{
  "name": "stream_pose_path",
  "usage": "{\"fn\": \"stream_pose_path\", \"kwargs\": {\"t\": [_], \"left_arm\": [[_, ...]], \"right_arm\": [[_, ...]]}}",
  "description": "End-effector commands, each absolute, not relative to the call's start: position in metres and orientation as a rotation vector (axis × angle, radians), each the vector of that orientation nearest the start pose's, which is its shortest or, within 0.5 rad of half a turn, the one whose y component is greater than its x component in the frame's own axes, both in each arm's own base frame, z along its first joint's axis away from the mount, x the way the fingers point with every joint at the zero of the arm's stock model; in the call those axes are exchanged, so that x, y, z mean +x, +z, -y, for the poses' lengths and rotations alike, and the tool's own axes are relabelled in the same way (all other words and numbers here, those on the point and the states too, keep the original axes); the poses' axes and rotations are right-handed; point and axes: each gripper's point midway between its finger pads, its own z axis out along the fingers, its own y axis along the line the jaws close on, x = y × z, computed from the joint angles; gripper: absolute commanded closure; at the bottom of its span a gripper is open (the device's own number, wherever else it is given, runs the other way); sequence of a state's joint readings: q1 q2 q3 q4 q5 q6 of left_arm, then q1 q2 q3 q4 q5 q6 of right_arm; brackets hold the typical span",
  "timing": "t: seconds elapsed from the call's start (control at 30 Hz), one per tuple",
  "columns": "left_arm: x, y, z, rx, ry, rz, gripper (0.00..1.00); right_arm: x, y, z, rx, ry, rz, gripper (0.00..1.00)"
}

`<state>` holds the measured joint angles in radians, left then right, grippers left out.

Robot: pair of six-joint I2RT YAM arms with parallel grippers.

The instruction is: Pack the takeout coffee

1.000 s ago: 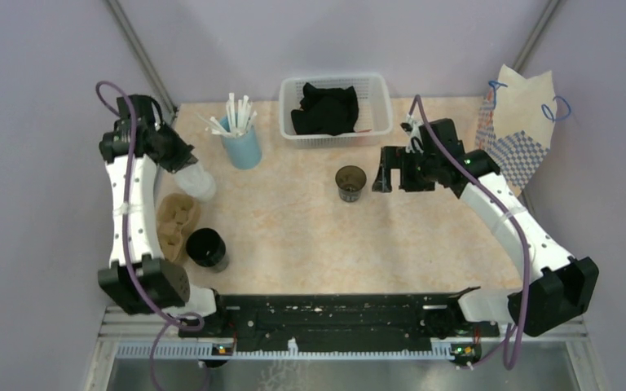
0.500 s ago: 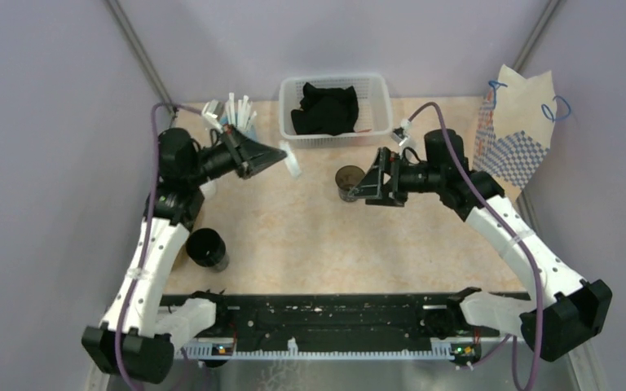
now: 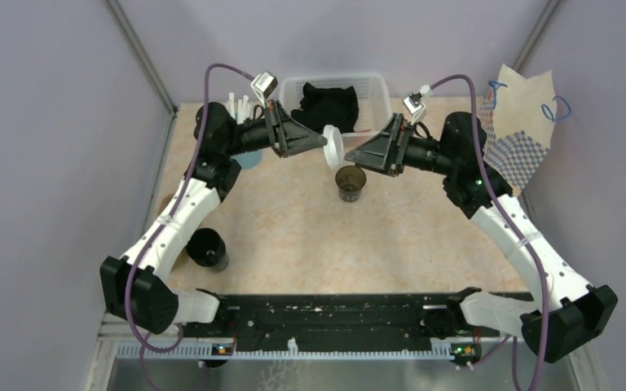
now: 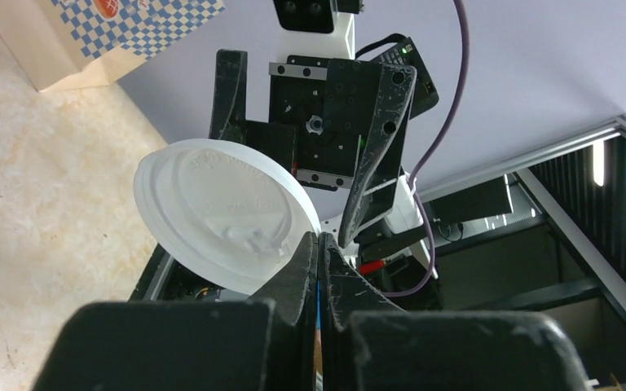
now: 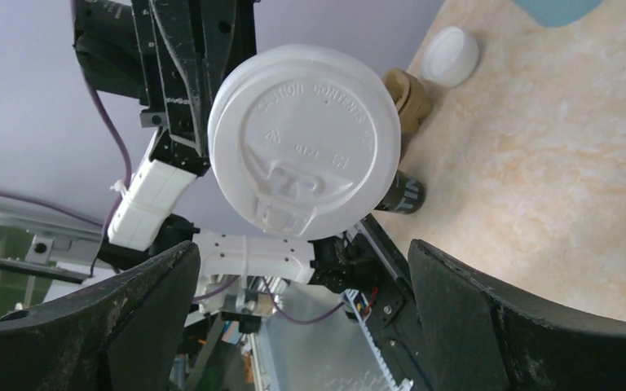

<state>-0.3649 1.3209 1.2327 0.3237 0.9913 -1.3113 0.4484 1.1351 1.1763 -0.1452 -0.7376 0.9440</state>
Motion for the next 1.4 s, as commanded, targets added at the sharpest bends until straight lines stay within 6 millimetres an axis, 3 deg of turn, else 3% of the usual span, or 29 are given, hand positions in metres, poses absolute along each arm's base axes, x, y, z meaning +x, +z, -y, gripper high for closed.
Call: {"fn": "stream_pose_path", "kwargs": {"t": [0.0, 0.5, 1.37], "left_arm": [[0.249, 0.446, 0.281, 0.351, -1.944, -1.717, 1.0], [0.247, 0.432, 0.297, 0.379, -1.977, -1.76, 1.0], [0.24, 0.428, 0.3, 0.39, -1.981, -1.779, 1.0]], "right_arm": [[0.243, 0.4, -0.269, -0.186, 1.551, -1.861, 0.01], [0.254, 0.386, -0.278, -0.19, 1.568, -1.905, 0.02], [0.251, 0.383, -0.282, -0.183, 1.637, -1.887, 0.16]]}}
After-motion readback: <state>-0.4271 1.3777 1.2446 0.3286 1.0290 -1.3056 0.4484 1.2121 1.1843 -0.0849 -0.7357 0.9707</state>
